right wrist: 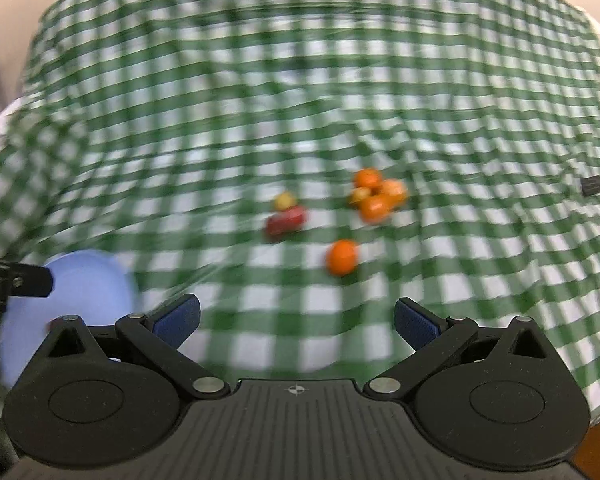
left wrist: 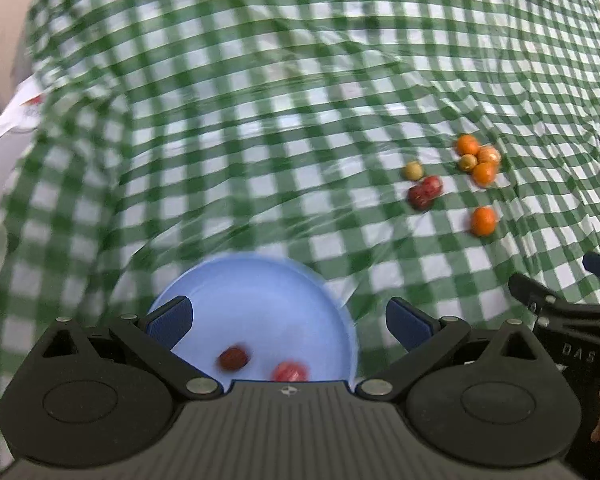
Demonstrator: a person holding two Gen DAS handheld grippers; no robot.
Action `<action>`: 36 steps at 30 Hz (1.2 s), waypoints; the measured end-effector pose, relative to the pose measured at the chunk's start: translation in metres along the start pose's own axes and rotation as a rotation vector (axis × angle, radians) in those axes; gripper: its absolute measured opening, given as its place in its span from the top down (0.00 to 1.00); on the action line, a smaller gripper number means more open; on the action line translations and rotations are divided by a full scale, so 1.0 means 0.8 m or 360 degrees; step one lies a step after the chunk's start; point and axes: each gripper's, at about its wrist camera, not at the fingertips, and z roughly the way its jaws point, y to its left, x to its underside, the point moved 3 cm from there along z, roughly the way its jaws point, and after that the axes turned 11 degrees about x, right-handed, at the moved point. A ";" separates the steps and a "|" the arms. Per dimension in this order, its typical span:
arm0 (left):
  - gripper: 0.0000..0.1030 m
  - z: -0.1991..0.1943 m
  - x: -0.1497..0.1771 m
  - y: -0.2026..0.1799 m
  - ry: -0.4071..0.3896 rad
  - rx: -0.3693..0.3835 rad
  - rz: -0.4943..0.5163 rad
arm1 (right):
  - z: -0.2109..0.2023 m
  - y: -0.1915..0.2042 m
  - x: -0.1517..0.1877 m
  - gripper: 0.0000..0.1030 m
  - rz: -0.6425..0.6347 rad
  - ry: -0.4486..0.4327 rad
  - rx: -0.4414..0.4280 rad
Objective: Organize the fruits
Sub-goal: 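Grasp another red date with the left tool while the right tool grasps an orange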
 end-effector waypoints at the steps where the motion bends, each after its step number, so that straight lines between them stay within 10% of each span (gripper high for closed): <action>1: 0.00 0.012 -0.010 -0.008 -0.0003 0.0025 0.0024 | 0.010 -0.007 -0.005 0.01 0.0006 -0.0013 0.0019; 11: 0.00 0.145 -0.078 -0.076 -0.0002 0.0213 0.0387 | 0.151 -0.056 -0.052 0.35 0.0008 0.0030 0.0023; 19: 0.02 0.233 -0.098 -0.094 0.0072 0.0281 0.0460 | 0.243 -0.047 -0.072 0.36 -0.0043 0.0103 -0.0013; 25: 0.43 0.264 -0.103 -0.103 0.0091 0.0331 0.0496 | 0.268 -0.035 -0.070 0.38 -0.0088 0.0087 -0.0025; 27: 0.71 0.261 -0.104 -0.105 0.0082 0.0410 0.0488 | 0.263 -0.034 -0.070 0.62 -0.0110 0.0048 -0.0020; 36: 0.71 0.189 -0.096 -0.089 -0.0014 0.0402 0.0395 | 0.199 -0.073 -0.065 0.62 0.0052 0.0031 0.0061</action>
